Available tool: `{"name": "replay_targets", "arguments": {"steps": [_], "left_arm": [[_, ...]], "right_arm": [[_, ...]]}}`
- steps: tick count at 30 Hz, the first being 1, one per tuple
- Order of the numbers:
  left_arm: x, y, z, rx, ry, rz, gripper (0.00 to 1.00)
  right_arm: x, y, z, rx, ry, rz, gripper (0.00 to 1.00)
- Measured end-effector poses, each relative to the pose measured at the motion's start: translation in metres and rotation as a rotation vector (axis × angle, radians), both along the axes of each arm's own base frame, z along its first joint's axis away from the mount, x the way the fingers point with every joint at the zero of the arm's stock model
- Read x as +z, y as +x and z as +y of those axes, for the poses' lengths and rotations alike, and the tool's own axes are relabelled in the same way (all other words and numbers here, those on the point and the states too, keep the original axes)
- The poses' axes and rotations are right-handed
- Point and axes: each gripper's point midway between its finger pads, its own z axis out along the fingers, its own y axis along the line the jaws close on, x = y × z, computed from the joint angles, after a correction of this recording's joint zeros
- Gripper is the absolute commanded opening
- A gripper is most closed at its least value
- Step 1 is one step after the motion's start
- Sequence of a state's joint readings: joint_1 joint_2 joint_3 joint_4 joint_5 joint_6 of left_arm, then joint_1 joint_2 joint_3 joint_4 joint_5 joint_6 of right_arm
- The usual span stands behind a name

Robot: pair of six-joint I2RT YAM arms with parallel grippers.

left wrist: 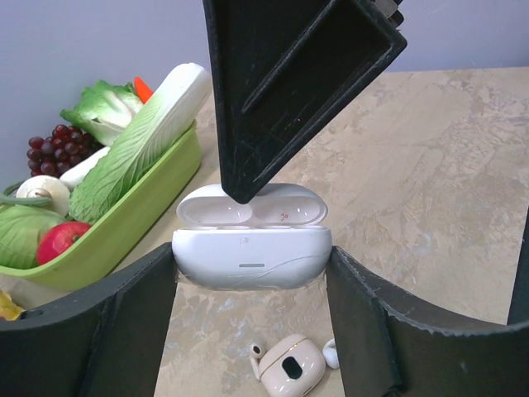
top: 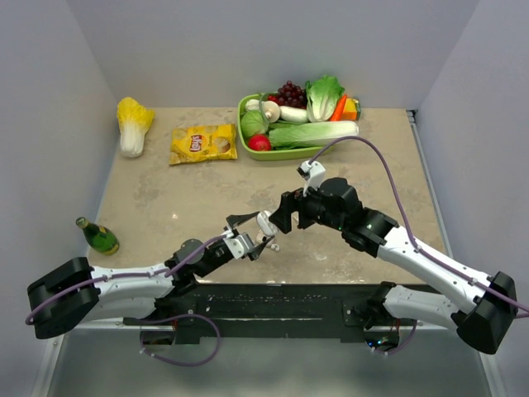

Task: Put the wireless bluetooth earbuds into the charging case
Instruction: Open the charging case.

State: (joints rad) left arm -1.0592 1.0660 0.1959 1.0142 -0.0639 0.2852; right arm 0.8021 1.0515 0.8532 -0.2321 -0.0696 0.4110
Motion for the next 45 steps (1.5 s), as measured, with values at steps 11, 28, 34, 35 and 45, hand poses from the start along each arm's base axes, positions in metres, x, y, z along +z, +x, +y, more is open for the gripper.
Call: {"name": "replay_targets", "arguments": {"steps": [11,28,34,35,45], "left_arm": [[0.007,-0.002,0.005,0.013,-0.023,-0.025,0.0],[0.009,-0.006,0.01,0.022,-0.04,-0.037,0.0],[0.009,-0.008,0.008,0.014,-0.041,-0.039,0.0],[0.01,-0.008,0.008,0.012,-0.043,-0.039,0.0],[0.02,-0.012,0.009,0.004,-0.071,-0.053,0.0]], "right_arm": [[0.007,0.003,-0.011,-0.068,0.01,-0.013,0.87],[0.032,-0.007,0.009,0.03,0.123,-0.025,0.84],[0.02,-0.004,0.012,0.03,0.096,0.0,0.84],[0.019,-0.003,0.012,0.029,0.095,0.0,0.84],[0.012,-0.003,0.012,0.028,0.076,0.014,0.84]]}}
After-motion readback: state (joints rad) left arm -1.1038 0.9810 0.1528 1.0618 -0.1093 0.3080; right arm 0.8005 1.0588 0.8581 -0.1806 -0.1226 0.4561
